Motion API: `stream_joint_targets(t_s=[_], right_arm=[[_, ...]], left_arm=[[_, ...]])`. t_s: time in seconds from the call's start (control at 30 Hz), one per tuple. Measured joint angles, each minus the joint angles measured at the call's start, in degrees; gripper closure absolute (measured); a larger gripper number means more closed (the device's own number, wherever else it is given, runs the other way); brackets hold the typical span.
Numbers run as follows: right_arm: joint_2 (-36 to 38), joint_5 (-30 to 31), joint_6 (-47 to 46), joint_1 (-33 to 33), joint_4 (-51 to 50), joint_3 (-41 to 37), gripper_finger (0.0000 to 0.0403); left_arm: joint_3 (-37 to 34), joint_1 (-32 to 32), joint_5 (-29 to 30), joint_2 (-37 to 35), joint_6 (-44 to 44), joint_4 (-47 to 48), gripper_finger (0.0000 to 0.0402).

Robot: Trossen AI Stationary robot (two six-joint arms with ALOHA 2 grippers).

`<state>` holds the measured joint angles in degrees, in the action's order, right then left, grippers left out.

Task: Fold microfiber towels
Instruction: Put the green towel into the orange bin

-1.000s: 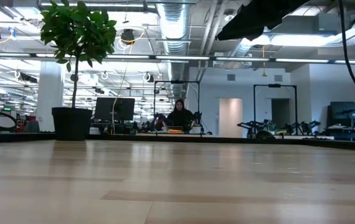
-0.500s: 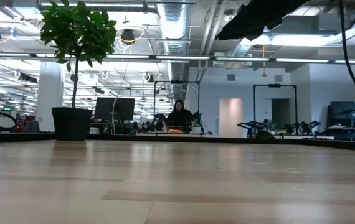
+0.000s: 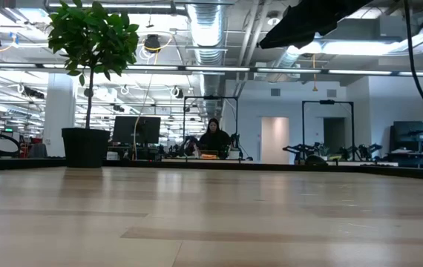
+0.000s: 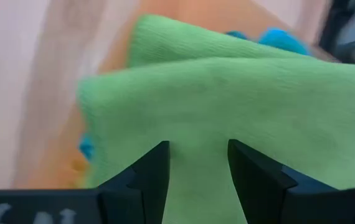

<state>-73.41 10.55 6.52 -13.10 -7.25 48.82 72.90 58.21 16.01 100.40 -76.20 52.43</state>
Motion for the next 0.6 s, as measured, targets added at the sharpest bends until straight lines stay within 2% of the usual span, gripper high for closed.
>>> stream_joint_targets(t_s=[0.33,0.6], right_arm=[[0.0,0.0,0.1,0.0,-0.2,0.0,0.022],[0.0,0.0,1.3,0.0,-0.4,0.0,0.022]], left_arm=[[-0.8,-4.3,1.3,0.0,10.5,1.5,0.0246],[-0.8,-6.2,2.4,0.0,11.3,3.8,0.0246]])
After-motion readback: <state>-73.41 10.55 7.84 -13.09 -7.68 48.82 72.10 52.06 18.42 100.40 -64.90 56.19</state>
